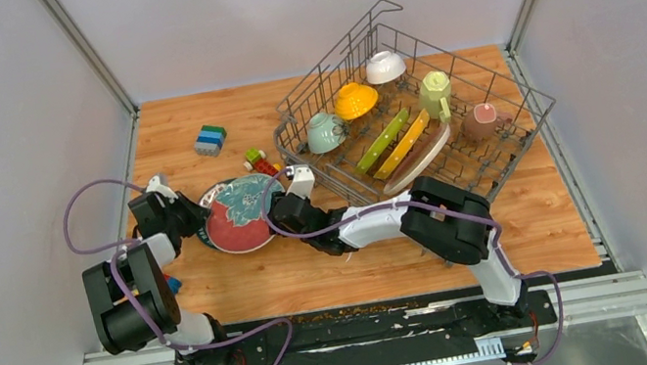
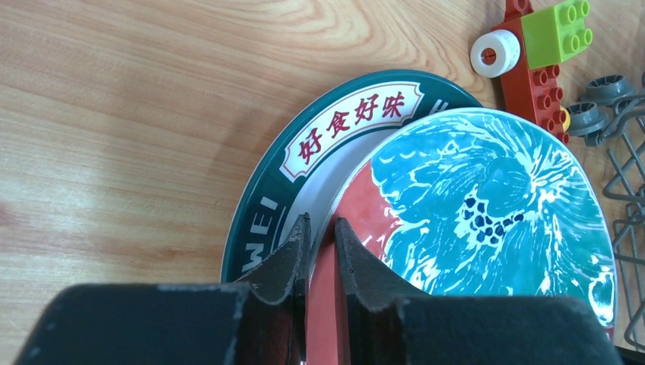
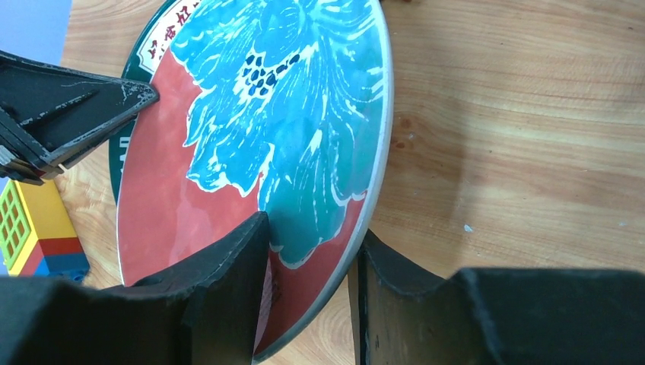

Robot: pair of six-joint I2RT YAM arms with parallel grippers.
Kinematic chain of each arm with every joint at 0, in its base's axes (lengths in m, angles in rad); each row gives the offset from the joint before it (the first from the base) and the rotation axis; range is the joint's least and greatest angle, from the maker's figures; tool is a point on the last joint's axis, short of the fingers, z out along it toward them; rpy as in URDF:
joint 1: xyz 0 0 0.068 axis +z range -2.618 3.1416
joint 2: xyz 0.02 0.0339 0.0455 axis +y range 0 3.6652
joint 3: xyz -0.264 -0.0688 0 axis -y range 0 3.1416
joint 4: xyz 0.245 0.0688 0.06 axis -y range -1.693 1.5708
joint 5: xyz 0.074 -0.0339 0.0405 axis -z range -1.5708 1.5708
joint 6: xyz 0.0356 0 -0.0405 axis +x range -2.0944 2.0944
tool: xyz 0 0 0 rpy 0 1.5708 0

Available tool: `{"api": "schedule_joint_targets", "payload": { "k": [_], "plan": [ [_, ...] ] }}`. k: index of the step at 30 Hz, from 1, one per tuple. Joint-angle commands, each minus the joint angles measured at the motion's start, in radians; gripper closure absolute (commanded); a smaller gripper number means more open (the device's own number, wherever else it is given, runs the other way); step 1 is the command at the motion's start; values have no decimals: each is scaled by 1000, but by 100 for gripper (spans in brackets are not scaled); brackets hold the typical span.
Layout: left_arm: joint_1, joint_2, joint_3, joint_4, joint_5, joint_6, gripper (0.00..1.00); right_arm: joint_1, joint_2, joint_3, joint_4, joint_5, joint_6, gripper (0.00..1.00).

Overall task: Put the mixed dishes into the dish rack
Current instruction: Pick up the plate at the center of the board.

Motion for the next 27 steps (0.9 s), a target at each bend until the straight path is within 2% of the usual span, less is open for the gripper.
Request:
{"api": "schedule_joint_targets", "payload": {
  "k": [1, 4, 14, 17, 21, 23, 24, 27],
  "plan": [
    [-45, -44, -23, -65, 248, -51, 84, 41, 12, 74, 209, -116, 34, 59],
    [-45, -44, -25, -70, 244, -48, 84, 39, 11, 73, 234, -126, 18, 65],
    [-43, -66, -20, -80, 233, -53, 84, 44, -45, 29, 264, -137, -41, 97],
    [-45, -76, -20, -77, 233, -56, 83, 47, -72, 20, 264, -133, -88, 100],
    [-45, -83, -15, -71, 231, -69, 77, 49, -101, 38, 202, -109, -128, 100],
    [-45, -91, -12, -69, 232, -77, 69, 49, -113, 50, 160, -93, -152, 100],
    [-45, -100, -11, -70, 232, -83, 61, 49, -123, 55, 132, -81, -160, 100],
    [-44, -128, -6, -76, 212, -97, 50, 48, -151, 66, 73, -60, -186, 100]
  ]
}}
